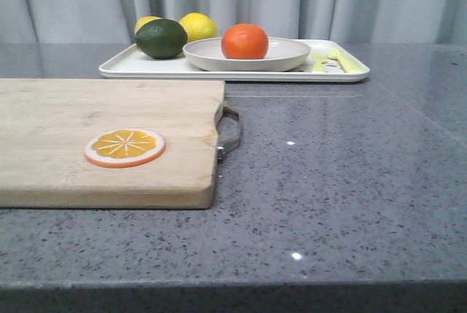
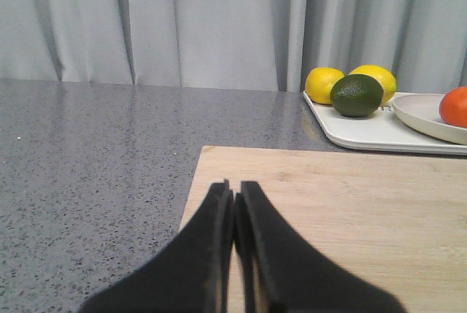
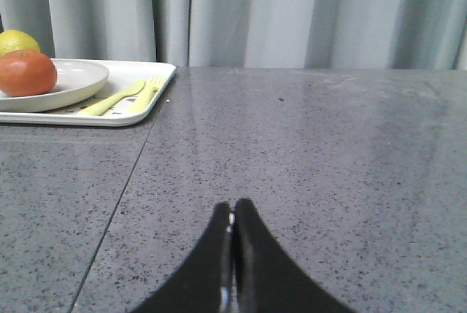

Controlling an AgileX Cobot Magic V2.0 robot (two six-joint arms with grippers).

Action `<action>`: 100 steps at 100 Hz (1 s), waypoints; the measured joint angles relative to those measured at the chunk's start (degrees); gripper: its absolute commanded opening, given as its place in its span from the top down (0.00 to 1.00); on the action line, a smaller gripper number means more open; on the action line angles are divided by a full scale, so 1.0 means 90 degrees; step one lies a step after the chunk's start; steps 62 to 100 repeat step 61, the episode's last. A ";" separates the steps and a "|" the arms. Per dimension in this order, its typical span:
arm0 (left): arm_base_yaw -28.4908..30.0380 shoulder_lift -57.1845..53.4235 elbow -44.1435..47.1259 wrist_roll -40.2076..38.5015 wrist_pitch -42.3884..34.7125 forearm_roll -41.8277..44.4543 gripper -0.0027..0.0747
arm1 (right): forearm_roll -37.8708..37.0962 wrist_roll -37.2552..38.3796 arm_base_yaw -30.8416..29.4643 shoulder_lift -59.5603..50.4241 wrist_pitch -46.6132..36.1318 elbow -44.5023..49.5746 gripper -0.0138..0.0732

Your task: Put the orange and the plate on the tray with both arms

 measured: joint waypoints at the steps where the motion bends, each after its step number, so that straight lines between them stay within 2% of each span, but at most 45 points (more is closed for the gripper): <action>1: 0.0000 0.0000 0.0000 0.0000 0.0000 0.0000 0.99 | -0.0011 0.0000 0.0000 -0.0010 0.0000 0.0000 0.92; 32: 0.0000 0.0000 0.0000 0.0000 0.0000 0.0000 0.99 | -0.0050 0.0027 0.0000 -0.0024 0.0281 0.0014 0.92; 100: 0.0000 0.0000 0.0000 0.0000 0.0000 0.0000 0.99 | -0.0050 0.0027 0.0000 -0.0024 0.0293 0.0014 0.92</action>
